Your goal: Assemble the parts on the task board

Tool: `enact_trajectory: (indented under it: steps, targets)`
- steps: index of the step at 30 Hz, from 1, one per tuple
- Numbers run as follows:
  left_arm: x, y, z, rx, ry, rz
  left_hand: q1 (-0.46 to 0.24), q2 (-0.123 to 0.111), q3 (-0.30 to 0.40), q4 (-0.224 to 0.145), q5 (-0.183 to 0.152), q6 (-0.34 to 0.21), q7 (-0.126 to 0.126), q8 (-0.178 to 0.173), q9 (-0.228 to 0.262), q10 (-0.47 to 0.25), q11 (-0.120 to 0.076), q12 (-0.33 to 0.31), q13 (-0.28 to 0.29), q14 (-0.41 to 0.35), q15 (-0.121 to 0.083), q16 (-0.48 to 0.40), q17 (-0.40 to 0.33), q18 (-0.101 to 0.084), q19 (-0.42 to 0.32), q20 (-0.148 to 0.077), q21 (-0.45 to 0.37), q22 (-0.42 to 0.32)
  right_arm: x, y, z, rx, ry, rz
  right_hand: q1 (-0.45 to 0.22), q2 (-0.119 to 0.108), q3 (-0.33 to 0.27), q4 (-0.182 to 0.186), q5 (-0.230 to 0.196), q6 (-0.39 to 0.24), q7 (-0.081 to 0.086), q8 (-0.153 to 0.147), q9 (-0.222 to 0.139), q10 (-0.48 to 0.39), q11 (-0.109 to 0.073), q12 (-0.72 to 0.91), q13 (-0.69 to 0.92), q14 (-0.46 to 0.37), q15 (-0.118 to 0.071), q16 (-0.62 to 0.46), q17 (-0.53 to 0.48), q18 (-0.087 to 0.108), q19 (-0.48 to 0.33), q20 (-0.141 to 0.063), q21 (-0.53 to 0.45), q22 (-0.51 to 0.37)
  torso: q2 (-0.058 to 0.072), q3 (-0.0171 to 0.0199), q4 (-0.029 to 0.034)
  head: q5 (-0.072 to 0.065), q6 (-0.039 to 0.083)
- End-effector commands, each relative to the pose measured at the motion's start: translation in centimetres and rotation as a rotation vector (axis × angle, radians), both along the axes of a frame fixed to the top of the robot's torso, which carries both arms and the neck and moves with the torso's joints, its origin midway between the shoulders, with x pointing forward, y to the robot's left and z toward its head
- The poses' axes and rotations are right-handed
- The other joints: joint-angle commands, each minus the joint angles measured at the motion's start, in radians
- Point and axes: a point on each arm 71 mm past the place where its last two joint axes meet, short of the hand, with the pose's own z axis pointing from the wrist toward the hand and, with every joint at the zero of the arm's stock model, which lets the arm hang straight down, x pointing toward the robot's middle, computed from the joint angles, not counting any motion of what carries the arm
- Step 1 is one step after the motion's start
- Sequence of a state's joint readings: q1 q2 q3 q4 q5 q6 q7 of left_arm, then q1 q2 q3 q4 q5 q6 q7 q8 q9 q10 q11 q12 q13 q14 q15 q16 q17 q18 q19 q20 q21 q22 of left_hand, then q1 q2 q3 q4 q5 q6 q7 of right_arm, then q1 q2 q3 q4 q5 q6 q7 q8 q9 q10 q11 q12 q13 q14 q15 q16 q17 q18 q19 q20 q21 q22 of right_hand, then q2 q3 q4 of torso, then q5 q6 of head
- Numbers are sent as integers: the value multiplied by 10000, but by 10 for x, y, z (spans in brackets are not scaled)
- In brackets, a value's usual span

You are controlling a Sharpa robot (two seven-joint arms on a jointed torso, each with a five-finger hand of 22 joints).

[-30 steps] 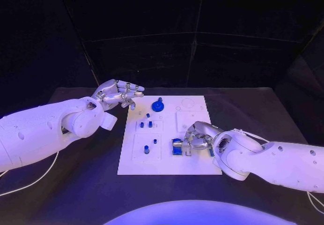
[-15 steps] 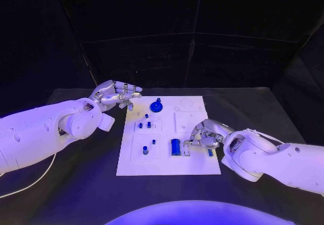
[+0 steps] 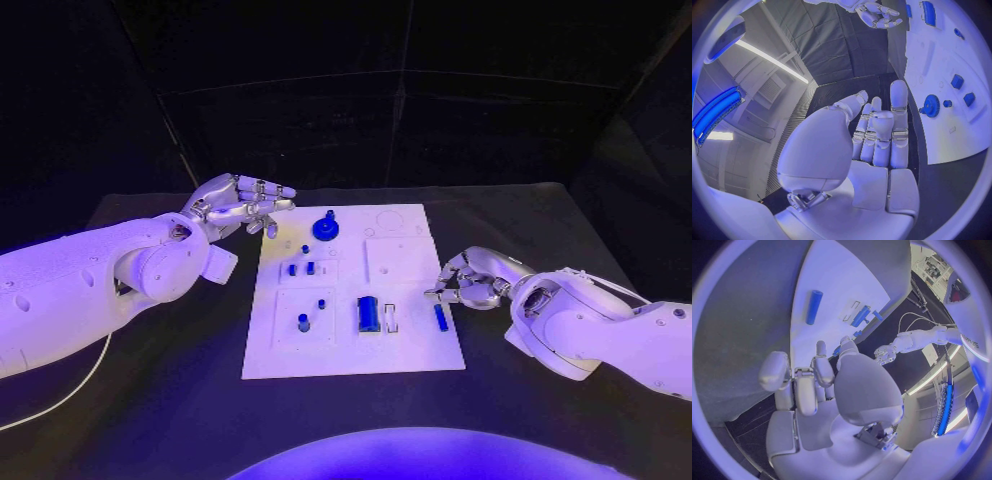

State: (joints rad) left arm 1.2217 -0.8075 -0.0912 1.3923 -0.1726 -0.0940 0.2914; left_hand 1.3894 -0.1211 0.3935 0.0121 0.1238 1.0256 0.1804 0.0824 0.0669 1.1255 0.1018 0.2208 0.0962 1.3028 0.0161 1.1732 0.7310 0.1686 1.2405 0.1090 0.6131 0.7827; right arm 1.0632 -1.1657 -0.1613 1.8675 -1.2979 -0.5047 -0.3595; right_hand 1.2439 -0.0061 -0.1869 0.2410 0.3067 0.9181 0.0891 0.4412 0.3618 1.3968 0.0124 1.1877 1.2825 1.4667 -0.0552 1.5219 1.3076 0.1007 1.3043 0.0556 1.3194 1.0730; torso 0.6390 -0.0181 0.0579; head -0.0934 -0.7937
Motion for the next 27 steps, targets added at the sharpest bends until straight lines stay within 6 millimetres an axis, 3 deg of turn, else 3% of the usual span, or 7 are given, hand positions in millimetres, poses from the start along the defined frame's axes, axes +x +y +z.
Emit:
enact_trajectory:
  steps: [1,15,27]
  targets:
    - [0,-1,1,-80,-23,-45,25,104,11,-50,36,-64,22,53,10,-62,17,57,12,-46,1,1,-11,137,-9,48,-67,-17,0,0,-3,-732,296,472,115,-21,-98,8,62,139,-14,10,-15,13,-12,118,123,784,17,-37,1393,-11,-13,34,-5,65,3,6,15,-40,-25]
    - [0,-1,1,-78,-19,-45,25,104,11,-50,36,-64,22,53,10,-62,17,57,12,-46,1,1,-11,137,-9,48,-67,-17,2,-5,-11,-2195,618,770,47,-40,-274,92,-77,317,-68,36,-15,230,-58,514,422,803,-22,-5,1471,-41,82,2,77,224,16,6,37,-130,-33]
    - [1,-2,1,-81,-14,-65,25,104,11,-50,36,-64,22,53,10,-62,17,57,12,-46,1,1,-11,137,-9,48,-67,-17,2,-1,-14,-2525,915,1028,37,-38,-348,131,-151,427,-107,83,11,254,-88,551,457,802,-44,-8,1469,-45,93,-16,84,242,14,0,32,-108,-73]
